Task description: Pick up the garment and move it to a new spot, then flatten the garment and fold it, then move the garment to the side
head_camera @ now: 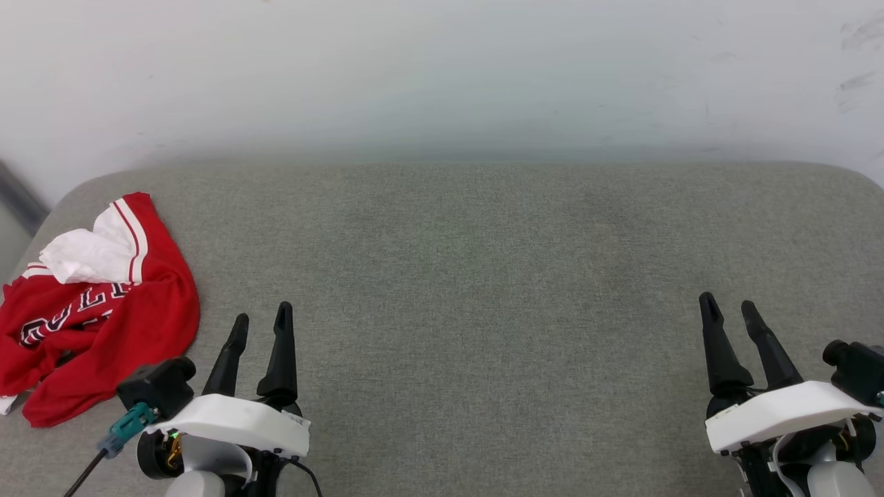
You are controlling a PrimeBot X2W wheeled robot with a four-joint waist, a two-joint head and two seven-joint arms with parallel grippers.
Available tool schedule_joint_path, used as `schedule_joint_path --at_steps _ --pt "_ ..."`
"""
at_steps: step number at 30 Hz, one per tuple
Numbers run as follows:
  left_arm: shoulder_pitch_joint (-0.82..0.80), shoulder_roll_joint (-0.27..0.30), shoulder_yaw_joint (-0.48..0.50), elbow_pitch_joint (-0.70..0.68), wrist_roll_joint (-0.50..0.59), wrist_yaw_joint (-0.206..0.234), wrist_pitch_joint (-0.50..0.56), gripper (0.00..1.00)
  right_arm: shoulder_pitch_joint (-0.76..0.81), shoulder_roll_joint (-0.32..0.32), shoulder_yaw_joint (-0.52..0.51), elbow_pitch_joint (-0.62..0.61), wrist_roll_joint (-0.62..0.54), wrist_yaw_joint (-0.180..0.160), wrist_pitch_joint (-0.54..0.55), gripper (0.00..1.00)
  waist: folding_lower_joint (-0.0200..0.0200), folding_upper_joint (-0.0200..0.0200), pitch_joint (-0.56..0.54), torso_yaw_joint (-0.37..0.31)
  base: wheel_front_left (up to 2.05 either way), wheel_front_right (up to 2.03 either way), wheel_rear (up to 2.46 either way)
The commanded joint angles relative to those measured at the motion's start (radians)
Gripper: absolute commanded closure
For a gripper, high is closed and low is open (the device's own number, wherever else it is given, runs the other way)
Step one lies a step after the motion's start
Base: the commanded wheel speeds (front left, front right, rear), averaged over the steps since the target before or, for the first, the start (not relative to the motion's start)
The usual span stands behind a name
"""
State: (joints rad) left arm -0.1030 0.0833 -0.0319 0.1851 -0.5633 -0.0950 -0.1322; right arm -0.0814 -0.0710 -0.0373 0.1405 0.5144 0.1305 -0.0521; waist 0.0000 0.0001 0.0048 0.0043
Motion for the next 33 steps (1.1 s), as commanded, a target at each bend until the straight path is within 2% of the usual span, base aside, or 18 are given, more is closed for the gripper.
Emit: schedule_joint_path --at_steps 1,16,33 --pt "-0.018 0.006 -0.006 -0.006 0.027 0.005 -0.008 0.00 -0.017 -0.001 0.002 -0.015 -0.027 0.000 -0.001 0.00 0.0000 -0.0001 0.000 0.000 0.00 0.00 0.00" --pt "-0.025 0.024 -0.038 0.012 0.198 0.032 -0.047 0.00 -0.014 0.007 0.000 -0.035 -0.229 0.000 0.000 0.00 0.0000 -0.0001 0.002 0.000 0.00 0.00 0.00" --pt "-0.031 0.034 -0.061 0.043 0.337 0.048 -0.085 0.00 0.000 0.018 0.001 -0.055 -0.386 0.000 -0.002 0.00 0.0000 -0.0001 0.005 0.000 0.00 0.00 0.00"
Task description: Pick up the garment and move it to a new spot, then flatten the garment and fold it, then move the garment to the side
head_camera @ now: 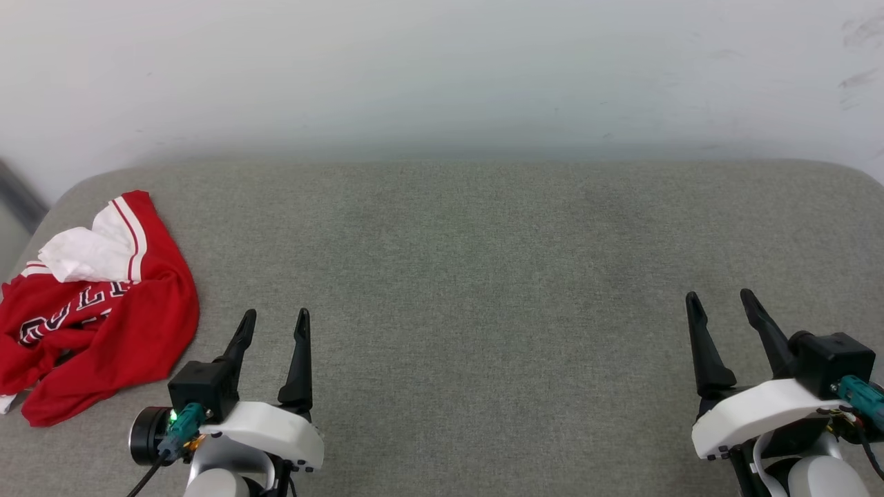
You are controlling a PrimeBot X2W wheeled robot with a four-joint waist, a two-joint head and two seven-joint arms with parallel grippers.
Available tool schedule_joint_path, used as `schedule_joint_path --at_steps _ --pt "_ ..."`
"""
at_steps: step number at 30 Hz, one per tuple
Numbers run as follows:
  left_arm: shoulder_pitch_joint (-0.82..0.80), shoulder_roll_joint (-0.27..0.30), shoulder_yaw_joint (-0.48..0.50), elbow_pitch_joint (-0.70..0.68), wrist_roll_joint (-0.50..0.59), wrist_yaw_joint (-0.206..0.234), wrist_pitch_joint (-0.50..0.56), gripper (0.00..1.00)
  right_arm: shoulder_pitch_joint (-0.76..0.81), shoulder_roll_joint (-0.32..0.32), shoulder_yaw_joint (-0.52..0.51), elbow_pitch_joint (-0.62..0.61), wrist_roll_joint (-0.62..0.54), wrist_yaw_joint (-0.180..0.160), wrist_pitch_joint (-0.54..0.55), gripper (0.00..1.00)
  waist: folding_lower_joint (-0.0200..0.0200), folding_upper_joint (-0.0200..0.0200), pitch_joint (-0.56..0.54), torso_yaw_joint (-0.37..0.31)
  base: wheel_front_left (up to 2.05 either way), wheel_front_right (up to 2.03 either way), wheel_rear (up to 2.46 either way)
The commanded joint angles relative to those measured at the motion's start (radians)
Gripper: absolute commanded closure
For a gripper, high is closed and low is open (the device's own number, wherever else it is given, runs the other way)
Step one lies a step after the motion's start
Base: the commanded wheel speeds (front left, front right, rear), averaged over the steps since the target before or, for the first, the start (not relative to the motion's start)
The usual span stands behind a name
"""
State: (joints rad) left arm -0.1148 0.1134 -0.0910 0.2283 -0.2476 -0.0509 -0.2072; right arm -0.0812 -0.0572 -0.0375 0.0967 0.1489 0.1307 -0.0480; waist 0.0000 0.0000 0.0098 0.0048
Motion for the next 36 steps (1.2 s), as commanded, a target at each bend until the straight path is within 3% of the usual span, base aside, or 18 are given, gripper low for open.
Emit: schedule_joint_path --at_steps 1,28,36 --pt "-0.019 0.004 -0.003 0.002 0.027 0.003 -0.011 0.00 0.000 0.004 0.000 -0.012 -0.029 0.000 -0.006 0.00 0.0000 0.0000 0.000 0.000 0.00 0.00 0.00" --pt "-0.023 -0.015 0.009 0.062 0.150 0.008 -0.061 0.00 0.001 0.008 -0.023 -0.007 -0.114 0.000 -0.050 0.00 0.0000 0.0000 -0.013 0.000 0.00 0.00 0.00" --pt "-0.030 -0.020 0.019 0.075 0.131 0.003 -0.059 0.00 -0.001 0.008 -0.028 0.004 -0.093 0.000 -0.053 0.00 0.0000 0.0000 -0.017 0.013 0.00 0.00 0.00"
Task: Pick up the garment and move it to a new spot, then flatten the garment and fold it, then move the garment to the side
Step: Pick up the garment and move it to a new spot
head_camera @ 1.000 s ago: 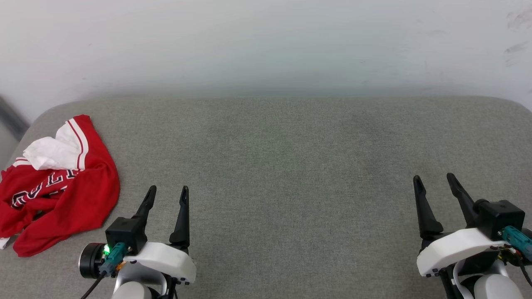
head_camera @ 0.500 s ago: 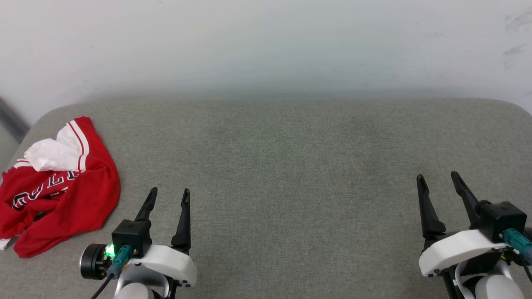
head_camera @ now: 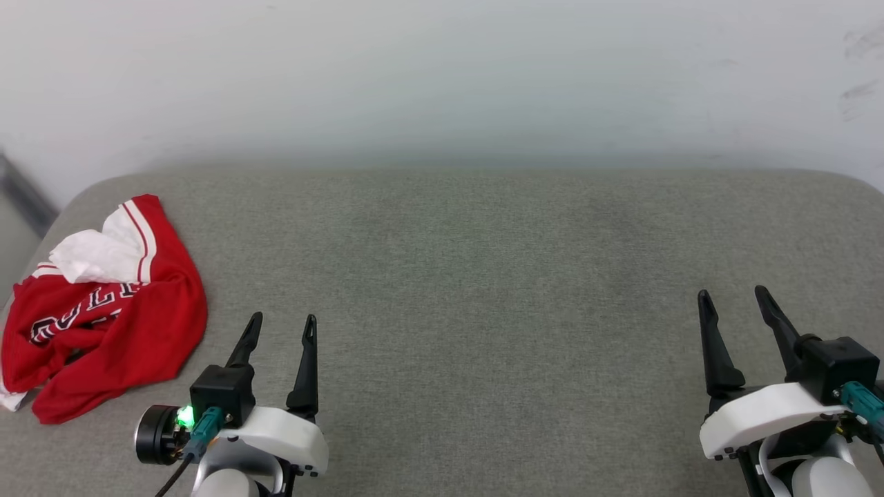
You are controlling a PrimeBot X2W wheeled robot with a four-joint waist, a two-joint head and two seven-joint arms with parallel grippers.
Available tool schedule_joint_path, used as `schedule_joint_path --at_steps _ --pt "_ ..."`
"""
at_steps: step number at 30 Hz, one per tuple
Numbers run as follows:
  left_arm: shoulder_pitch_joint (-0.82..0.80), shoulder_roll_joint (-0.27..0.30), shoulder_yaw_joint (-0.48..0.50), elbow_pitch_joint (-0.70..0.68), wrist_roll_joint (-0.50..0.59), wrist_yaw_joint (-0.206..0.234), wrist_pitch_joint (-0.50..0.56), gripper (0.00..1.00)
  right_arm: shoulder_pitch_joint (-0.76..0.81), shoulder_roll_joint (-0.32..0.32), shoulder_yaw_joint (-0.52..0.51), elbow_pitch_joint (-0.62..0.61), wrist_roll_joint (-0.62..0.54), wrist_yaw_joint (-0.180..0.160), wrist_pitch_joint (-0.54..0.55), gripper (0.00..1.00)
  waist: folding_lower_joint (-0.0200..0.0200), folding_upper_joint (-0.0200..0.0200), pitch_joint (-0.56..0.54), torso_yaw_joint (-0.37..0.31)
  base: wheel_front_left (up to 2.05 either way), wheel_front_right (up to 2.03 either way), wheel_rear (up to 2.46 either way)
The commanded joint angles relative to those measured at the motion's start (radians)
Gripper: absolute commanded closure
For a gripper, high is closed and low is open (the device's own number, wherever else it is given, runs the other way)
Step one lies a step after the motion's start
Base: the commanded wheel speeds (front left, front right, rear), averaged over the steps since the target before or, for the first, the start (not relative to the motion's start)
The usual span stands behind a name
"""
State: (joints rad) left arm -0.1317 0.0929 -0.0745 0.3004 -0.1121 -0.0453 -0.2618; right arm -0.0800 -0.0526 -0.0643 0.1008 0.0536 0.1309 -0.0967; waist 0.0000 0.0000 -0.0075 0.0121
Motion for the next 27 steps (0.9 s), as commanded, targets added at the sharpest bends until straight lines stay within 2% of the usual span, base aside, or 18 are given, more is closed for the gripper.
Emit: schedule_joint_path --at_steps 1,8,19,27 --pt "-0.016 -0.001 0.003 0.005 -0.006 -0.003 -0.005 0.00 -0.001 0.004 -0.002 -0.002 0.001 0.000 -0.004 0.00 0.0000 0.0000 0.000 0.013 0.00 0.00 0.00" --pt "-0.015 -0.013 0.016 -0.002 -0.022 0.007 -0.004 0.00 0.004 0.004 0.006 -0.019 0.000 0.000 0.005 0.00 0.0000 0.0000 0.001 0.094 0.00 0.00 0.00" --pt "-0.015 -0.015 0.072 -0.023 -0.041 0.009 -0.004 0.00 -0.006 0.003 0.045 -0.049 0.012 0.000 0.017 0.00 0.0000 0.0000 0.020 0.306 0.00 0.00 0.00" --pt "0.005 -0.024 0.105 -0.042 -0.045 0.021 -0.004 0.00 -0.017 0.003 0.095 -0.069 -0.005 0.000 0.025 0.00 0.0000 0.0000 0.034 0.429 0.00 0.00 0.00"
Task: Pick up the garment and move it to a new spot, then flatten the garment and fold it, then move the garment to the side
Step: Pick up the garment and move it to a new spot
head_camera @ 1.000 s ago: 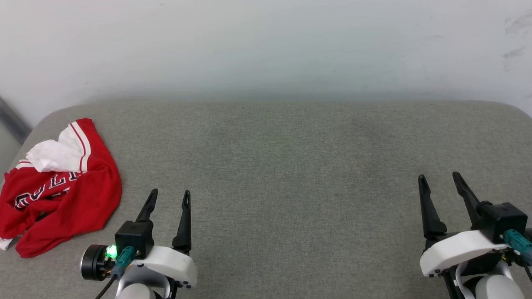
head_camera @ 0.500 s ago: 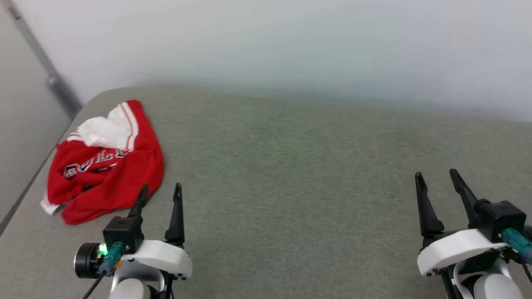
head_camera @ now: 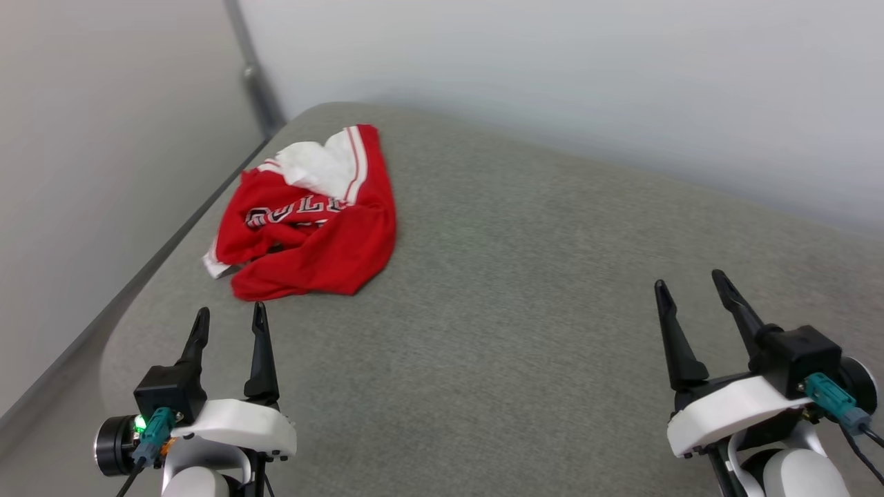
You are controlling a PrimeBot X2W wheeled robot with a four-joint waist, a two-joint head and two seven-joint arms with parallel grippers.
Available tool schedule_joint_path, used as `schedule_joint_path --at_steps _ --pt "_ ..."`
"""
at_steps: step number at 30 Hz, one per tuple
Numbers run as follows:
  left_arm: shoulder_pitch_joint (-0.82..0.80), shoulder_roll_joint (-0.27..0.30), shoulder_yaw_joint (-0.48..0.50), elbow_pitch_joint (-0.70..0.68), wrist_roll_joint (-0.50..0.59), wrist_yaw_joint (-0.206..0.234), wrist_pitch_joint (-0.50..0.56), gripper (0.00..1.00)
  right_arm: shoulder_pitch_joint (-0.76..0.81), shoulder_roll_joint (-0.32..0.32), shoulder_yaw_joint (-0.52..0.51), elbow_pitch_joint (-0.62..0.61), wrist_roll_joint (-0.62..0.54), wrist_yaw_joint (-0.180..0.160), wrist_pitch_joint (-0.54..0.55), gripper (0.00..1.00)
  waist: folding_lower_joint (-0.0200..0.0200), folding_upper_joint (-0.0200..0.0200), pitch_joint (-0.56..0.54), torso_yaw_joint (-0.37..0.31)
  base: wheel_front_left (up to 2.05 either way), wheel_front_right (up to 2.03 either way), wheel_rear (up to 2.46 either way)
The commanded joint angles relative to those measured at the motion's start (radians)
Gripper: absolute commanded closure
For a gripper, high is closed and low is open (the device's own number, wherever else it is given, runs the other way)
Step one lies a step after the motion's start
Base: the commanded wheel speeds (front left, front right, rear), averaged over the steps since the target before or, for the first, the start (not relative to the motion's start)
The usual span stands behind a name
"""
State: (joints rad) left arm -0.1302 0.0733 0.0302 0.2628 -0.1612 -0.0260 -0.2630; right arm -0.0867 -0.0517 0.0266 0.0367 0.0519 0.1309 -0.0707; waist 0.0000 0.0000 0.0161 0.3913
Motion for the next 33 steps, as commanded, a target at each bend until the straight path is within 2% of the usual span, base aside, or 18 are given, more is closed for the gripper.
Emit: schedule_joint_path --at_steps 1,8,21,27,33 --pt "0.006 -0.005 0.006 -0.006 0.002 0.004 -0.003 0.00 -0.011 0.002 0.012 -0.008 -0.004 0.000 0.002 0.00 0.0000 0.0000 0.011 0.062 0.00 0.00 0.00" --pt "0.019 -0.004 0.029 -0.013 0.010 0.008 -0.003 0.00 -0.019 0.002 0.044 -0.017 0.004 0.000 0.007 0.00 0.0000 0.0000 0.018 0.135 0.00 0.00 0.00" --pt "-0.016 -0.006 0.044 -0.031 0.030 -0.001 -0.003 0.00 -0.056 0.002 0.058 -0.021 -0.007 0.000 0.020 0.00 0.0000 0.0000 0.054 0.143 0.00 0.00 0.00" --pt "-0.145 0.010 0.042 -0.027 0.031 -0.014 -0.003 0.00 -0.087 0.001 0.059 -0.062 -0.028 0.000 0.041 0.00 0.0000 0.0000 0.122 0.097 0.00 0.00 0.00" --pt "-0.381 0.069 0.050 -0.002 0.012 -0.034 0.047 0.00 -0.155 -0.018 0.072 -0.124 -0.060 0.000 0.078 0.00 0.0000 0.0000 0.252 0.008 0.00 0.00 0.00"
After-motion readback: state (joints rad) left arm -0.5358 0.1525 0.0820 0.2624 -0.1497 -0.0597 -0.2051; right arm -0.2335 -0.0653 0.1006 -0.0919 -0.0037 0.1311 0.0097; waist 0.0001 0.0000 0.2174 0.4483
